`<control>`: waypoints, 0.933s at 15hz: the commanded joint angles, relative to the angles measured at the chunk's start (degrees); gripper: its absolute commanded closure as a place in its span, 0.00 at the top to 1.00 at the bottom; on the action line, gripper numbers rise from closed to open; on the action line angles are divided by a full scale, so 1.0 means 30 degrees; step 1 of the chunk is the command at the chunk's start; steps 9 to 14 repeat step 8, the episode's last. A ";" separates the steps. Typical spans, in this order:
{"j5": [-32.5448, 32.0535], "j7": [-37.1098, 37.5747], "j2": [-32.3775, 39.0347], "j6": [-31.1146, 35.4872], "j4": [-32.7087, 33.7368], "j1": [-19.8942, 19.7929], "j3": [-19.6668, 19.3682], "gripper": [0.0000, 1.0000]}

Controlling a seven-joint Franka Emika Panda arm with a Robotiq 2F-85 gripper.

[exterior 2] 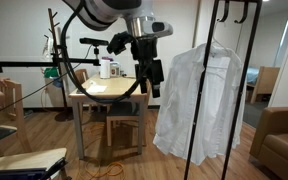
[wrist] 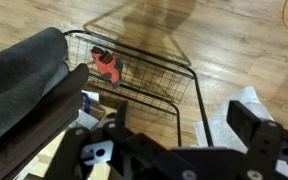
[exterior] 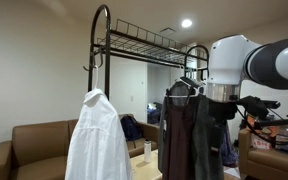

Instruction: Move the hanger with the white shirt to the right outer hanger

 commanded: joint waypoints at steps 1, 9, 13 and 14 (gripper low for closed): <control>0.3741 -0.0809 -0.0690 -0.0131 -0.0395 -0.0108 0.0287 1.00; 0.5026 0.0277 -0.0409 -0.0987 -0.0010 -0.0805 0.1049 1.00; 0.5026 0.0277 -0.0409 -0.0987 -0.0010 -0.0805 0.1049 1.00; 0.5026 0.0277 -0.0409 -0.0987 -0.0010 -0.0805 0.1049 1.00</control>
